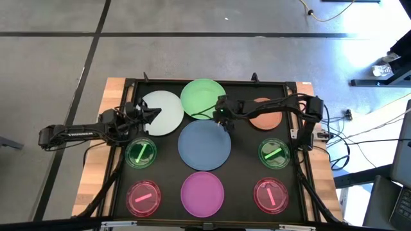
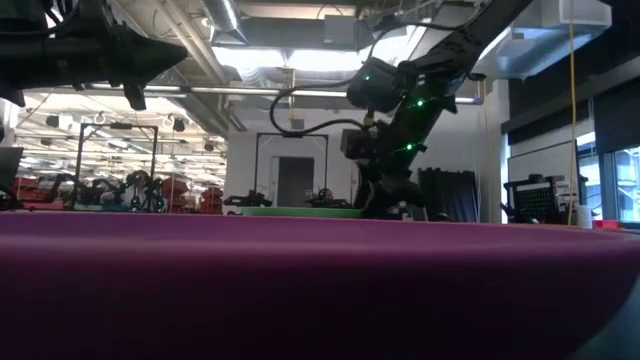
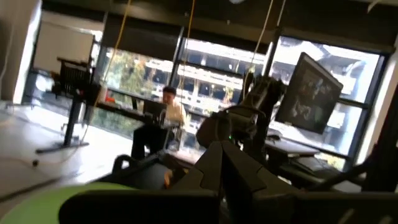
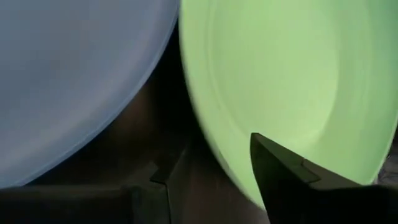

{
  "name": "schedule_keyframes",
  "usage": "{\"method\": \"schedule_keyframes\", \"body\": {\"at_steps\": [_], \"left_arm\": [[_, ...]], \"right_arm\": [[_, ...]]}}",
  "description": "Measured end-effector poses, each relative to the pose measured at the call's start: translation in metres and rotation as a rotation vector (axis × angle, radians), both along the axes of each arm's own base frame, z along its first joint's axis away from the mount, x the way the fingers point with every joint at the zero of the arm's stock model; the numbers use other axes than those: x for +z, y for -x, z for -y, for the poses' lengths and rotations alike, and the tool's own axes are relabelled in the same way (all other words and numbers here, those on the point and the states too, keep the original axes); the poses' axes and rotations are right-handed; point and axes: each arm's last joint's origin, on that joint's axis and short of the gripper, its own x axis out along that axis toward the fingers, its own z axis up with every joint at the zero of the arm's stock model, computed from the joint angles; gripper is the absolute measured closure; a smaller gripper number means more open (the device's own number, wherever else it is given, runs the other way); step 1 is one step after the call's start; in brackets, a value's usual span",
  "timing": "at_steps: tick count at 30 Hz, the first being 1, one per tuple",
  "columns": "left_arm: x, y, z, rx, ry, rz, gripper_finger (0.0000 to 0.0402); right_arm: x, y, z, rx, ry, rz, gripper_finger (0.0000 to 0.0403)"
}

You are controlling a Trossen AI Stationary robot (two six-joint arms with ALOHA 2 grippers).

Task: Stack plastic plates
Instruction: Stack the green plate on the blue plate

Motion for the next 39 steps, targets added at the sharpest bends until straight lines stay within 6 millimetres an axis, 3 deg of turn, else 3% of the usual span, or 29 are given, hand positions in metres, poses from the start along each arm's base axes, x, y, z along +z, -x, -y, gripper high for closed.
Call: {"method": "schedule_keyframes", "body": {"at_steps": [11,14,20,23,31,39], "left_arm": [[0.001,0.001,-0.001,0.029,0.027,0.025,0.0399],[0.001,0.0,-0.001,0.022,0.025,0.025,0.0399],[0.001,0.0,-0.001,0.022,0.025,0.026,0.0399],[0.002,0.001,-0.001,0.022,0.025,0.026,0.0399],[0.002,0.001,-0.001,0.034,0.028,0.029,0.0399],[0.007,0.006,-0.006,0.247,0.052,0.096,0.0399]], "right_arm": [[-0.009,-0.004,0.01,0.012,0.014,0.021,0.0251],[-0.01,-0.003,0.013,0.005,0.012,0.014,0.0283],[-0.01,-0.003,0.012,0.016,0.04,0.005,0.0387],[-0.006,-0.002,0.01,0.003,0.061,-0.005,0.0393],[0.041,0.007,-0.016,0.051,0.081,0.064,0.0401],[0.077,0.022,-0.067,0.144,0.012,0.112,0.0401]]}}
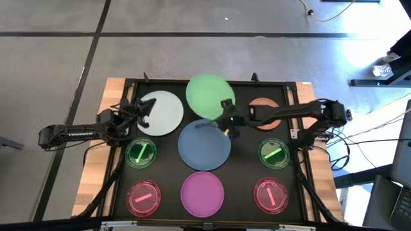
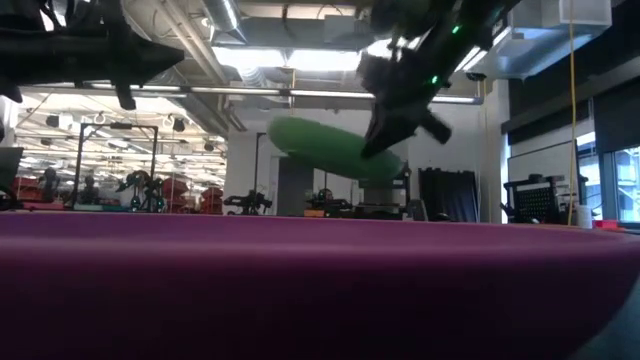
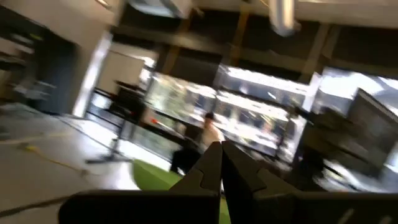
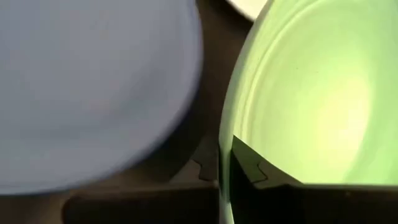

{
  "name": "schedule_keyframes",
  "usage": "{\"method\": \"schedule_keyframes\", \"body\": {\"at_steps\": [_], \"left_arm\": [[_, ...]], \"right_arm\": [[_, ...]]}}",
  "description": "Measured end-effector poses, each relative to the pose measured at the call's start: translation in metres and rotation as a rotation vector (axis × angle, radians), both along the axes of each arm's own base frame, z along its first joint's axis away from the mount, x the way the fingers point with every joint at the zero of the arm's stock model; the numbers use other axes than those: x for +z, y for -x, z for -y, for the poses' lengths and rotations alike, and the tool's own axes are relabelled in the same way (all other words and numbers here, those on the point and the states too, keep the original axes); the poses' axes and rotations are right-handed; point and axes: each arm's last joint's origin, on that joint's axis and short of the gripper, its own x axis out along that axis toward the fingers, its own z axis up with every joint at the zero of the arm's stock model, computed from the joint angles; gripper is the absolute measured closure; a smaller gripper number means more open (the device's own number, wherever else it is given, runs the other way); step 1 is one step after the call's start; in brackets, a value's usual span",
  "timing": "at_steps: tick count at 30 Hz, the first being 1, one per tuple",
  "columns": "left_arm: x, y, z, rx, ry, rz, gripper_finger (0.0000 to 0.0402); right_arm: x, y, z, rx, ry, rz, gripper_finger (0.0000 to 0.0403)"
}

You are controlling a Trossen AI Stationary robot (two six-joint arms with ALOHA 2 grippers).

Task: Stack plastic plates
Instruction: Stack the green plate on the blue plate

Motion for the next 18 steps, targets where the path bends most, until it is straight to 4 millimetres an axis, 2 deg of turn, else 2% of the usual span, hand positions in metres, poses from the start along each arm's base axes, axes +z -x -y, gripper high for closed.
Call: {"method": "schedule_keyframes", "body": {"at_steps": [6,12,18], "left_arm": [[0.002,0.005,-0.005,0.205,0.076,0.057,0.0399],[0.002,0.005,-0.005,0.205,0.085,0.063,0.0399],[0.001,0.003,-0.004,0.153,0.06,0.032,0.0399]], "right_arm": [[-0.002,0.003,-0.046,0.138,-0.083,-0.035,0.0402],[-0.006,0.005,-0.082,0.252,-0.159,-0.048,0.0402],[-0.012,0.011,-0.101,0.294,-0.244,-0.071,0.0403]]}}
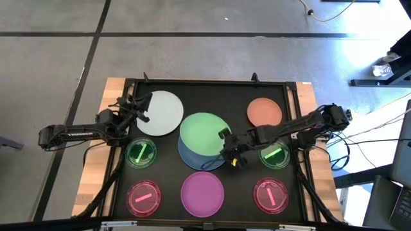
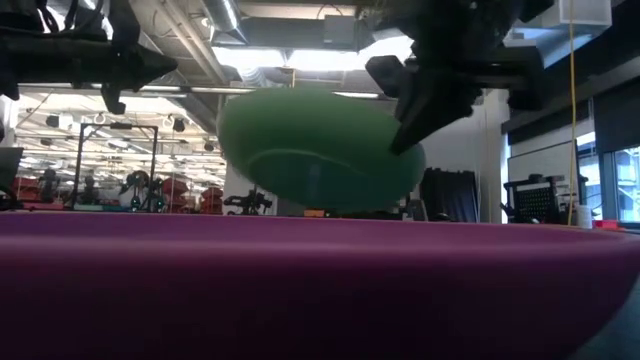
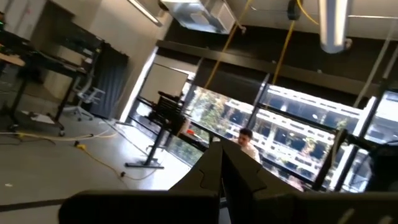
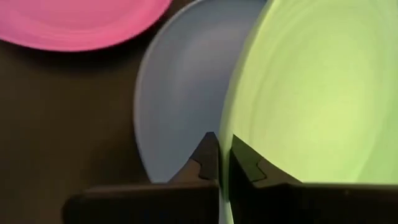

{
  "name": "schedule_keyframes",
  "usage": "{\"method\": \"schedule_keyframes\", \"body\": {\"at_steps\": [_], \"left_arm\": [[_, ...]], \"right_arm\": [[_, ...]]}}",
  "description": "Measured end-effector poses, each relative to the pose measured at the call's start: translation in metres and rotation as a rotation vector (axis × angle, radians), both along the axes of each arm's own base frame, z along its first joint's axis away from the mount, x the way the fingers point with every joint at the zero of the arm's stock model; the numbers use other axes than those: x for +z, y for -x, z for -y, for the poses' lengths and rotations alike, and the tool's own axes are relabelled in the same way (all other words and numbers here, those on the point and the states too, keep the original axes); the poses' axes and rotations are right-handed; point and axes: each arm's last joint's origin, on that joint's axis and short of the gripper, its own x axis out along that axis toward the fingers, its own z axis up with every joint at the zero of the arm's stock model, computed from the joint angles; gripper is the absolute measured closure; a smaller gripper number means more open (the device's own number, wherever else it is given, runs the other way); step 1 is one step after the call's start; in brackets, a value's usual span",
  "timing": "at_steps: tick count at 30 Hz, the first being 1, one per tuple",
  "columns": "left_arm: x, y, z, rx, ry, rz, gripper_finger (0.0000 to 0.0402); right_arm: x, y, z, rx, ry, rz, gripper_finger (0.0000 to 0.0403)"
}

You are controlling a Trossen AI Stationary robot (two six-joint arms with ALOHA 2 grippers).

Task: Stack plastic plates
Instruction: Stack the green plate on the blue plate

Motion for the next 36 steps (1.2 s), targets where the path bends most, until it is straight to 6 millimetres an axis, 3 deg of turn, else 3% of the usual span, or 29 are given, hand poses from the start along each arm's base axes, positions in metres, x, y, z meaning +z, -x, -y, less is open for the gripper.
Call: {"method": "schedule_keyframes", "body": {"at_steps": [15,23,31,36], "left_arm": [[0.0,-0.001,0.001,-0.021,-0.03,-0.022,0.0399],[0.0,-0.001,0.001,-0.022,-0.027,-0.023,0.0399],[0.0,-0.003,0.004,-0.129,-0.103,-0.056,0.0399],[0.001,-0.005,0.007,-0.224,-0.174,-0.086,0.0399]], "right_arm": [[-0.042,-0.012,-0.008,0.018,-0.027,-0.117,0.0401],[-0.044,-0.012,-0.007,-0.059,-0.029,-0.117,0.0373],[-0.044,-0.013,-0.007,-0.071,-0.053,-0.114,0.0307],[-0.028,-0.01,-0.01,-0.065,-0.029,-0.099,0.0278]]}}
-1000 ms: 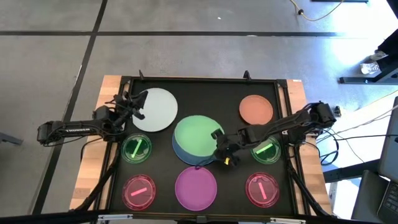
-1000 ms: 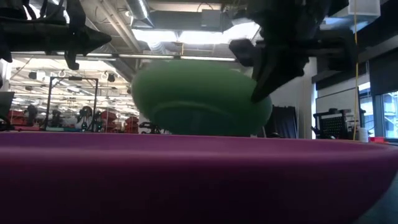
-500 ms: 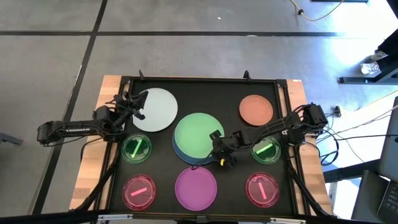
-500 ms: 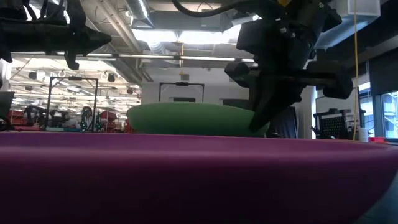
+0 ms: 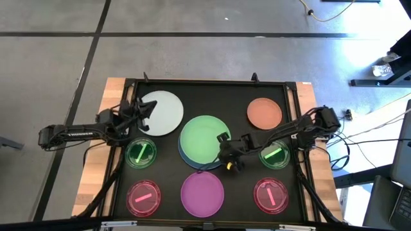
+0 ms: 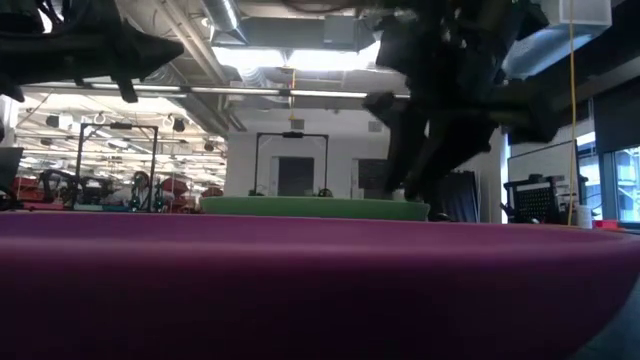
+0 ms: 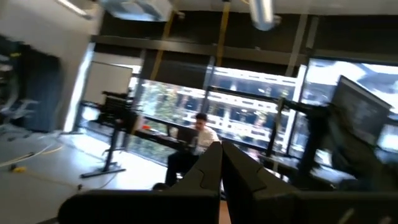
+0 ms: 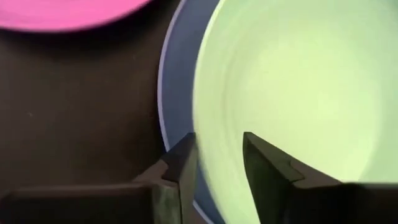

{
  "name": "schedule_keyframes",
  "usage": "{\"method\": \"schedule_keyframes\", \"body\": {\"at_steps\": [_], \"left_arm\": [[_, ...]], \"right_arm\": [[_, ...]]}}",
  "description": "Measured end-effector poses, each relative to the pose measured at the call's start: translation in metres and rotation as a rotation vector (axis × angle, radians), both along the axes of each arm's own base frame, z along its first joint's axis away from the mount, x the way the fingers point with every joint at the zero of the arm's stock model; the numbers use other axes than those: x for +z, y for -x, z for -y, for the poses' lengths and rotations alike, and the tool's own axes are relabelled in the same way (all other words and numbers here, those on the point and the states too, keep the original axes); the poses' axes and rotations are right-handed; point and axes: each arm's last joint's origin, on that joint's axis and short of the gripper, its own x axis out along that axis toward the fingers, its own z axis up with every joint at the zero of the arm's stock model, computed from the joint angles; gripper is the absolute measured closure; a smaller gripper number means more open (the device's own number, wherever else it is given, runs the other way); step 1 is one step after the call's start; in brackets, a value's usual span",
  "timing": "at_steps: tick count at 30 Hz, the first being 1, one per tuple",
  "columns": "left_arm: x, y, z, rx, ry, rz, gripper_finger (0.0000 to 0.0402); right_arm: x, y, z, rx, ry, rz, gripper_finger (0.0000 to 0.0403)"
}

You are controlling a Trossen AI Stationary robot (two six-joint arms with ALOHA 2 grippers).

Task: Stack plastic plates
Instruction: Stack the green plate on the blue plate, then remove the green plate from the blue plate

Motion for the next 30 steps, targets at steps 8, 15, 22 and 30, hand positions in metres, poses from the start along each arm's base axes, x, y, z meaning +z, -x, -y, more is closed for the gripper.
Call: {"method": "schedule_keyframes", "body": {"at_steps": [8,15,22,30], "left_arm": [[-0.003,-0.004,0.001,-0.06,-0.027,-0.045,0.0338],[0.003,-0.012,0.0,-0.078,-0.046,-0.096,0.0263],[0.004,-0.023,-0.003,-0.073,-0.027,-0.159,0.0234],[0.004,-0.033,-0.005,-0.079,-0.013,-0.211,0.0233]], "right_arm": [[0.028,0.032,0.005,-0.034,-0.083,0.123,0.0282],[0.02,0.067,0.015,-0.088,-0.139,0.298,0.0283],[-0.002,0.069,0.016,-0.074,-0.116,0.356,0.0283],[-0.028,0.052,0.01,-0.035,-0.143,0.28,0.0283]]}}
